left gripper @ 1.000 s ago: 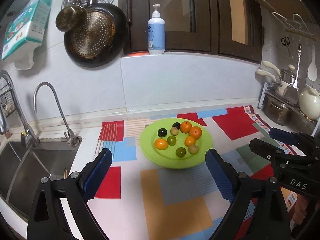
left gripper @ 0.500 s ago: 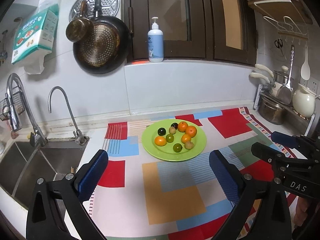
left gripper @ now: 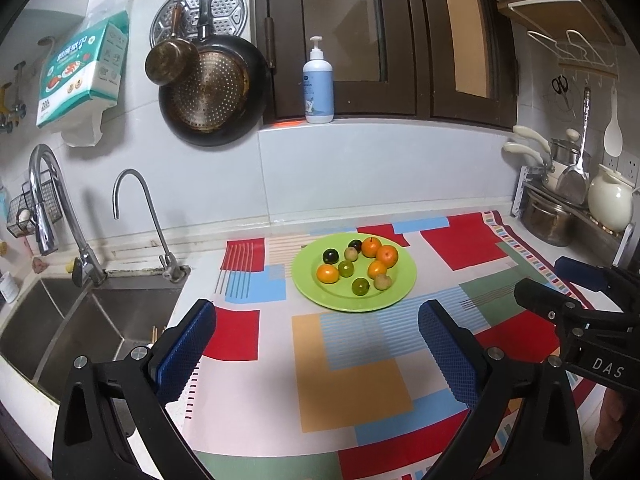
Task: Organize fruits
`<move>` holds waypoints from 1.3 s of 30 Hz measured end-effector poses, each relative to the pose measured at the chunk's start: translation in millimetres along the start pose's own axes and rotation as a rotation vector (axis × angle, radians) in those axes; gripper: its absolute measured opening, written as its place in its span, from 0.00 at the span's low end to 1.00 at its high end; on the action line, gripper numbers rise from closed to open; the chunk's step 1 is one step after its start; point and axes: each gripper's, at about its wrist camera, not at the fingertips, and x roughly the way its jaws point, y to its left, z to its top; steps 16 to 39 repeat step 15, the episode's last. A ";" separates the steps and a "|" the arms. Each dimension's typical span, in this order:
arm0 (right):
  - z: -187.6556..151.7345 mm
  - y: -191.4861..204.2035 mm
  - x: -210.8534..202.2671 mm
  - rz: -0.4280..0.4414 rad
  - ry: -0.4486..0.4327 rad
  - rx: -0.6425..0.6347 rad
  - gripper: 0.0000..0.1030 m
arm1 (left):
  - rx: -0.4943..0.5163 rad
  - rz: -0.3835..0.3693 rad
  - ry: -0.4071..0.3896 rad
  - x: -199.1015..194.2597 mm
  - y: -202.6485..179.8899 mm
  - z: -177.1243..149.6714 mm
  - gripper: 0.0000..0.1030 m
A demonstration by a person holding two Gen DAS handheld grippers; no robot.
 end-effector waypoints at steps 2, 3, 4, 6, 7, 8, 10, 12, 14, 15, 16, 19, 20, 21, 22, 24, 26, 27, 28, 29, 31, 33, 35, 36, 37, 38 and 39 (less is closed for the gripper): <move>-0.3 -1.1 -1.1 0.000 -0.002 0.001 0.69 | 0.001 0.005 -0.006 -2.3 -0.3 -0.4 1.00; -0.5 -1.2 -1.5 0.001 -0.002 0.001 0.69 | 0.001 0.009 -0.009 -3.4 -0.3 -0.5 1.00; -0.6 -1.3 -1.6 0.001 -0.003 0.000 0.69 | 0.001 0.010 -0.011 -4.0 -0.3 -0.8 1.00; -0.5 -1.6 -1.9 0.003 -0.002 0.002 0.69 | 0.006 0.020 -0.013 -4.5 -0.7 -1.2 1.00; -0.4 -1.7 -2.3 0.005 -0.004 0.000 0.69 | 0.004 0.024 -0.012 -4.4 -0.7 -1.2 1.00; -0.2 -1.6 -2.7 0.005 -0.005 -0.001 0.69 | 0.001 0.022 -0.011 -4.4 -0.1 -1.5 1.00; 0.0 -1.5 -2.9 0.003 -0.005 -0.002 0.69 | -0.003 0.018 -0.009 -4.1 -0.1 -1.8 1.00; -0.2 -1.5 -3.1 0.007 -0.005 -0.004 0.69 | -0.004 0.015 -0.007 -3.5 -0.5 -1.4 1.00; -0.3 -1.6 -2.9 0.006 -0.004 -0.003 0.69 | -0.005 0.016 -0.007 -3.4 -0.7 -1.2 1.00; -0.5 -1.5 -2.5 0.004 -0.003 -0.004 0.69 | -0.005 0.016 -0.007 -2.8 -1.2 -1.1 1.00; -0.5 -1.5 -2.5 0.004 -0.003 -0.004 0.69 | -0.005 0.016 -0.007 -2.8 -1.2 -1.1 1.00; -0.5 -1.5 -2.5 0.004 -0.003 -0.004 0.69 | -0.005 0.016 -0.007 -2.8 -1.2 -1.1 1.00; -0.5 -1.5 -2.5 0.004 -0.003 -0.004 0.69 | -0.005 0.016 -0.007 -2.8 -1.2 -1.1 1.00; -0.5 -1.5 -2.5 0.004 -0.003 -0.004 0.69 | -0.005 0.016 -0.007 -2.8 -1.2 -1.1 1.00; -0.5 -1.5 -2.5 0.004 -0.003 -0.004 0.69 | -0.005 0.016 -0.007 -2.8 -1.2 -1.1 1.00; -0.5 -1.5 -2.5 0.004 -0.003 -0.004 0.69 | -0.005 0.016 -0.007 -2.8 -1.2 -1.1 1.00; -0.5 -1.5 -2.5 0.004 -0.003 -0.004 0.69 | -0.005 0.016 -0.007 -2.8 -1.2 -1.1 1.00; -0.5 -1.5 -2.5 0.004 -0.003 -0.004 0.69 | -0.005 0.016 -0.007 -2.8 -1.2 -1.1 1.00; -0.5 -1.5 -2.5 0.004 -0.003 -0.004 0.69 | -0.005 0.016 -0.007 -2.8 -1.2 -1.1 1.00; -0.5 -1.5 -2.5 0.004 -0.003 -0.004 0.69 | -0.005 0.016 -0.007 -2.8 -1.2 -1.1 1.00; -0.5 -1.5 -2.5 0.004 -0.003 -0.004 0.69 | -0.005 0.016 -0.007 -2.8 -1.2 -1.1 1.00; -0.5 -1.5 -2.5 0.004 -0.003 -0.004 0.69 | -0.005 0.016 -0.007 -2.8 -1.2 -1.1 1.00; -0.5 -1.5 -2.5 0.004 -0.003 -0.004 0.69 | -0.005 0.016 -0.007 -2.8 -1.2 -1.1 1.00; -0.5 -1.5 -2.5 0.004 -0.003 -0.004 0.69 | -0.005 0.016 -0.007 -2.8 -1.2 -1.1 1.00; -0.5 -1.5 -2.5 0.004 -0.003 -0.004 0.69 | -0.005 0.016 -0.007 -2.8 -1.2 -1.1 1.00; -0.5 -1.5 -2.5 0.004 -0.003 -0.004 0.69 | -0.005 0.016 -0.007 -2.8 -1.2 -1.1 1.00; -0.5 -1.5 -2.5 0.004 -0.003 -0.004 0.69 | -0.005 0.016 -0.007 -2.8 -1.2 -1.1 1.00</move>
